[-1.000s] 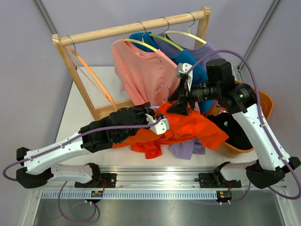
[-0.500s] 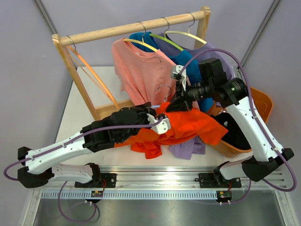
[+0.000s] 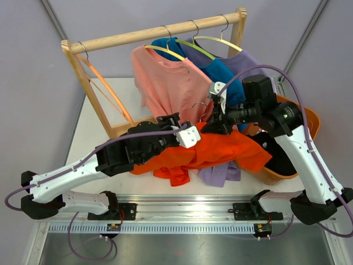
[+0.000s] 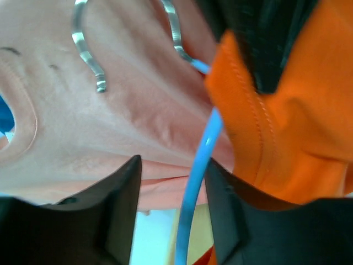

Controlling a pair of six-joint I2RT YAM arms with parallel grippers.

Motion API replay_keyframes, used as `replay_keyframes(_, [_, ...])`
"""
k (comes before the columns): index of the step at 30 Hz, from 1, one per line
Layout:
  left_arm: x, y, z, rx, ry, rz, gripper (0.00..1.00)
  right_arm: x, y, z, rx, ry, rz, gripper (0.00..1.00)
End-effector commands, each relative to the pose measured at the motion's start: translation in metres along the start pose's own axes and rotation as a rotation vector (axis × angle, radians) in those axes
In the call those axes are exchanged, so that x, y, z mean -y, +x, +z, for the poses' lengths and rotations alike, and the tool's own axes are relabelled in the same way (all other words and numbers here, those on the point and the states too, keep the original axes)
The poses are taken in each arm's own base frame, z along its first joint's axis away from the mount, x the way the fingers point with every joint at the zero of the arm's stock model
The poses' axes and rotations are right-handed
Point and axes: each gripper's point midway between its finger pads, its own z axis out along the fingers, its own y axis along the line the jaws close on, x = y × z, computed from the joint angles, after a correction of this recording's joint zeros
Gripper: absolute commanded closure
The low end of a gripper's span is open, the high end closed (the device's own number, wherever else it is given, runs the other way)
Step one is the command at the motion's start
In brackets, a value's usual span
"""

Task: Remove the t-shirt from the hanger
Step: Remove the tshirt from the hanger

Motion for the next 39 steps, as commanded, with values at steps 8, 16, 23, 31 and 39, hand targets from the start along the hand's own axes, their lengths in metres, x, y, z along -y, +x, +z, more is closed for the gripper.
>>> replay_keyframes(8, [-0.051, -0.075, -0.039, 0.198, -0.064, -0.599, 0.2, 0.02, 0.002, -0.021, 0.03, 0.248, -0.02, 1.0])
replay_keyframes(16, [-0.023, -0.054, -0.033, 0.048, -0.074, -1.057, 0.2, 0.034, 0.0, -0.04, 0.07, 0.402, -0.009, 1.0])
replay_keyframes(23, [0.002, -0.027, -0.011, -0.059, -0.156, -1.341, 0.26, 0.033, -0.005, -0.049, 0.11, 0.443, -0.014, 1.0])
replay_keyframes(31, [-0.011, 0.016, 0.02, -0.159, -0.323, -1.516, 0.29, 0.023, -0.006, -0.058, 0.135, 0.452, -0.025, 1.0])
replay_keyframes(39, [-0.026, 0.039, 0.033, -0.232, -0.428, -1.534, 0.33, 0.02, -0.003, -0.064, 0.138, 0.473, -0.041, 1.0])
